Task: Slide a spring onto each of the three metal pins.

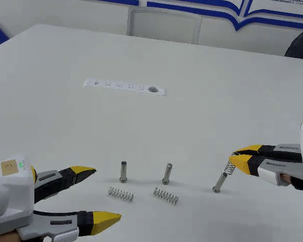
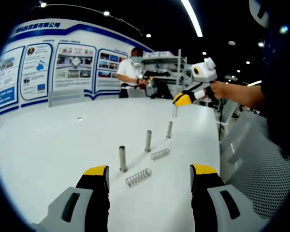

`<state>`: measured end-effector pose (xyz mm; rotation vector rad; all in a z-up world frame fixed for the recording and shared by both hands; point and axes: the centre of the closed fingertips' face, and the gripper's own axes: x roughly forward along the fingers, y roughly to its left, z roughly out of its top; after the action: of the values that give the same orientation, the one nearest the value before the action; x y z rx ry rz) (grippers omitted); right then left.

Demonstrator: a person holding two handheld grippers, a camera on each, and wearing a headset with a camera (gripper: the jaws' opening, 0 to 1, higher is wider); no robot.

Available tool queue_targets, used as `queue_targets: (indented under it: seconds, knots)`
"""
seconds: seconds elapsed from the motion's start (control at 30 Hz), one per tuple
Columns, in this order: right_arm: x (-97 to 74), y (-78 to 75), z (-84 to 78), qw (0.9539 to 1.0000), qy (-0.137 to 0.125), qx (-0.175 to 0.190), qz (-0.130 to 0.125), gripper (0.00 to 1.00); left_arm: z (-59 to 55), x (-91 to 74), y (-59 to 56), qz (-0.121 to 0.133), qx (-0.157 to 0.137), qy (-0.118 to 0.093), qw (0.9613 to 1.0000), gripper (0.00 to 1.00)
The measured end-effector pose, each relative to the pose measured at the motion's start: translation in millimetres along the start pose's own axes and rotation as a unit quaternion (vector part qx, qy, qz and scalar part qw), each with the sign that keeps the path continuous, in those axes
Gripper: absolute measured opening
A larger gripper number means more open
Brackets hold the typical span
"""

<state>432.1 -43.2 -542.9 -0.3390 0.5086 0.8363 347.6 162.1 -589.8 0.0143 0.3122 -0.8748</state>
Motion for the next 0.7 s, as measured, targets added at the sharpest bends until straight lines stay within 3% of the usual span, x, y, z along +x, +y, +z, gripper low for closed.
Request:
queue_targets:
  seconds: [0.7]
  knots:
    - [13.4, -6.6, -13.4, 1.0000, 0.006, 0.002, -0.001, 0.11, -6.0, -1.4, 2.0, 0.010, -0.011, 0.010, 0.9998, 0.71]
